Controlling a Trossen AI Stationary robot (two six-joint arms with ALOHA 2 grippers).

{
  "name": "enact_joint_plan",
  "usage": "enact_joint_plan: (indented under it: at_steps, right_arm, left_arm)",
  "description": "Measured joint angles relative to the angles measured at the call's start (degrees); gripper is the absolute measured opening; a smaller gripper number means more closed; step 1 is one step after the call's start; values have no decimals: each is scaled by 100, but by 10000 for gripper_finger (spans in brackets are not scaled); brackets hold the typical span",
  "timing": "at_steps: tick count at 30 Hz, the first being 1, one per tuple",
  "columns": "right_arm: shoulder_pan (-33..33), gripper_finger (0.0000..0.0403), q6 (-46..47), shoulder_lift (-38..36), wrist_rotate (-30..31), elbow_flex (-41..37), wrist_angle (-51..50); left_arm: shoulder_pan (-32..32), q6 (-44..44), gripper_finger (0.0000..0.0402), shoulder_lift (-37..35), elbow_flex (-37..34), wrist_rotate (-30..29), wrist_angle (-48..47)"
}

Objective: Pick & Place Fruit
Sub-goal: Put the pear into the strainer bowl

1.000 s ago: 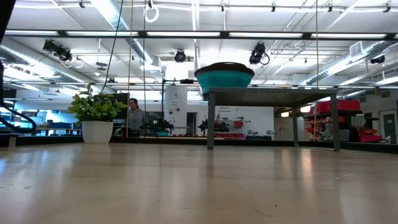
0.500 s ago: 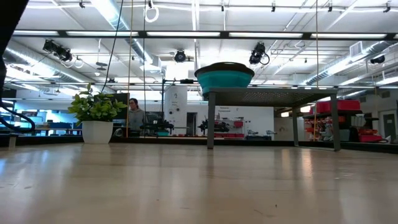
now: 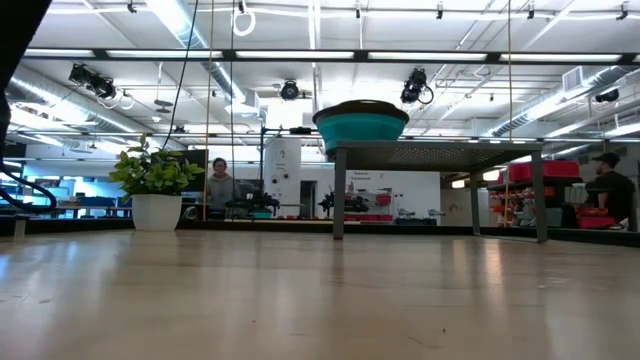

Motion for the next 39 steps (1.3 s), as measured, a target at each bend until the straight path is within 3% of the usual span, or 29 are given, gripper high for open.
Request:
enact_joint_plan:
  at_steps: [9, 16, 20, 27, 33, 39]
  right_arm:
    - [0, 145, 15, -9, 53, 2, -118]
    - [-101, 221, 347, -48, 62, 15, -986]
    - [-135, 258, 501, -76, 59, 19, -2061]
    - [-131, 257, 975, -54, 103, -15, -4175]
    - [-129, 252, 1231, -72, 150, -281, -4424]
    - [-129, 252, 1248, -48, 266, -291, -4282]
  left_arm:
    - [1, -28, 150, 0, 0, 2, -52]
    - [0, -663, 143, 4, -7, -8, -499]
    - [-21, -1240, 144, -14, 13, -516, -1568]
    - [241, -2679, 144, -256, 46, -1237, -3763]
    - [1078, -4463, 148, -434, 572, -1221, -4725]
    - [2659, -4460, 148, -373, 1112, -522, -4965]
